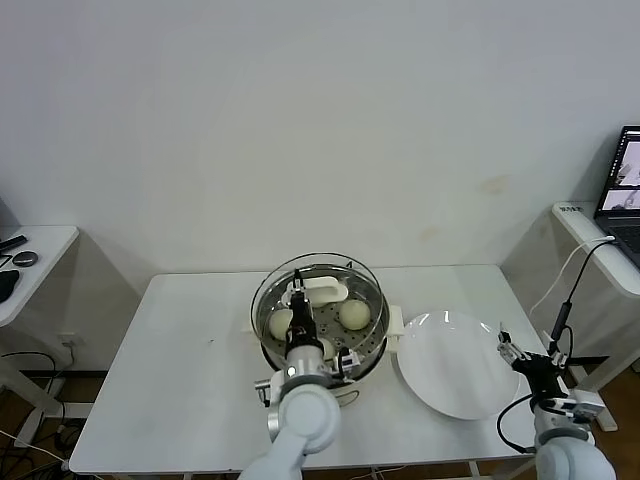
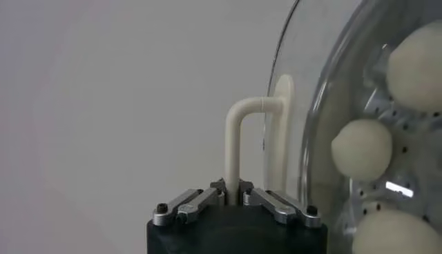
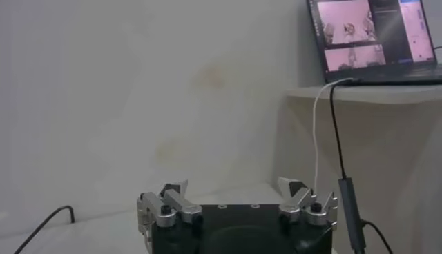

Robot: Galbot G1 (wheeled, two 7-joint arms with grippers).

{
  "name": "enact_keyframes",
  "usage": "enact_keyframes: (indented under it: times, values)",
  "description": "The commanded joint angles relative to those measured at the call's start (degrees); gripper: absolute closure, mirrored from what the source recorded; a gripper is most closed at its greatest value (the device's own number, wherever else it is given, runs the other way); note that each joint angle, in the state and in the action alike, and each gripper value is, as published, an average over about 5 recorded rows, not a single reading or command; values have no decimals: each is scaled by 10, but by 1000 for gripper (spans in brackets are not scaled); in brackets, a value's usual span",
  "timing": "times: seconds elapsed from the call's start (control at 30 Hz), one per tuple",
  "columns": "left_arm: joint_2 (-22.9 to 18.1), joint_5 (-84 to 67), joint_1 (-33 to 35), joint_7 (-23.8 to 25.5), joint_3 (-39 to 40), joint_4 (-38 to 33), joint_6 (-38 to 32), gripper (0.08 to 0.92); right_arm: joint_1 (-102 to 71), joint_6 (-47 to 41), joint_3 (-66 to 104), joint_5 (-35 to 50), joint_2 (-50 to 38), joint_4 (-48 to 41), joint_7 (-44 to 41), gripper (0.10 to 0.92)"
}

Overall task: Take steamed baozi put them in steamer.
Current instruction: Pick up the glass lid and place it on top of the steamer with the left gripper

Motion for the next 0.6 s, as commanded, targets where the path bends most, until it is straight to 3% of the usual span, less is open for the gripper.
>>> enact_keyframes:
  times: [0.03,0.6]
  values:
    - [-2,56,-10,8,21,30,1,827,4,0,-3,0,1,-3,0,203]
    - [-1,70,7,33,36,20,1,827,6,2,-5,0,3,-6,0,203]
